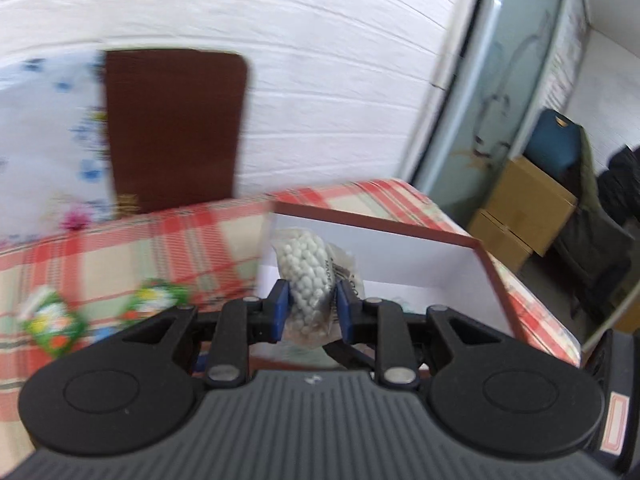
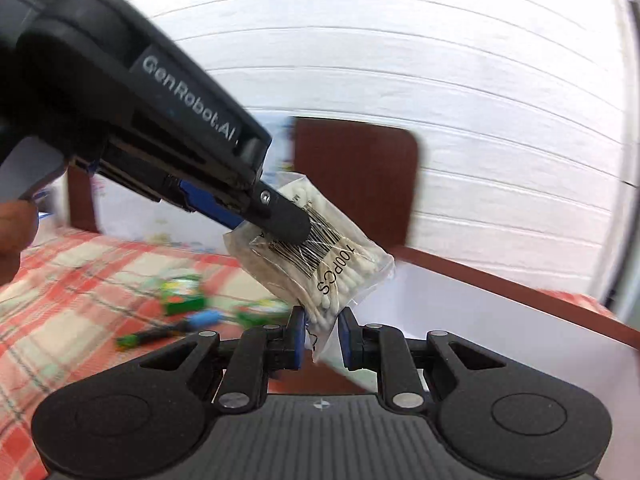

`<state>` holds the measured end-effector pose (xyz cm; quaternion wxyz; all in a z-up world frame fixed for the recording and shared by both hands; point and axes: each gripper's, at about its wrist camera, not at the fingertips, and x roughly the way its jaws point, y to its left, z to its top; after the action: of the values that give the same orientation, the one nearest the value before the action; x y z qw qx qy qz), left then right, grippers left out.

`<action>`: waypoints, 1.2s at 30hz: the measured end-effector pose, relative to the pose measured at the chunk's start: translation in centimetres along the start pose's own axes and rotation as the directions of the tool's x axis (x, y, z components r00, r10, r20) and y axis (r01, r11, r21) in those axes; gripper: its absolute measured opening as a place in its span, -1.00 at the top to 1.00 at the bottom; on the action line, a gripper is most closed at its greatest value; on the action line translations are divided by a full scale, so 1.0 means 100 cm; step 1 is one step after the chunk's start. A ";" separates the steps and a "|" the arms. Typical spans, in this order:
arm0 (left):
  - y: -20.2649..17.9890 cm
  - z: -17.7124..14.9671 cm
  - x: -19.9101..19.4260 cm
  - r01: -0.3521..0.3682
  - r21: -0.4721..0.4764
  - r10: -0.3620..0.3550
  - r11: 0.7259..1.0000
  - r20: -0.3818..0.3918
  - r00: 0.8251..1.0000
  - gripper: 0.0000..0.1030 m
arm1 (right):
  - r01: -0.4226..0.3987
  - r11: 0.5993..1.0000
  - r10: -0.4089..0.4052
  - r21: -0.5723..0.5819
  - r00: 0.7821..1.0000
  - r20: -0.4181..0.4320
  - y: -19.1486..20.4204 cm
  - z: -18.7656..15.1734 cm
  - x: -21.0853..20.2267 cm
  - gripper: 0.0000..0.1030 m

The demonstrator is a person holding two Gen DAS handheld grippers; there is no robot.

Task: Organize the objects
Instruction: 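Drop the cotton swab bag into the brown box from the left gripper, then move the left gripper toward the blue-capped marker on the table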

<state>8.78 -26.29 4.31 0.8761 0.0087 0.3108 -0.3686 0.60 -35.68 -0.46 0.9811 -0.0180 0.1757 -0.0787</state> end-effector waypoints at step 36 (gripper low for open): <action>0.172 -0.097 -0.069 -0.421 -0.240 0.406 0.875 -0.110 0.907 -0.03 | -0.091 0.996 0.089 -0.024 0.992 -0.085 0.074 -0.003 0.026 -0.06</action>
<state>11.02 -6.98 -3.41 0.9191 -0.0288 0.3713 -0.1289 3.97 -28.83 -2.10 0.9751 -0.0203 0.2185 -0.0326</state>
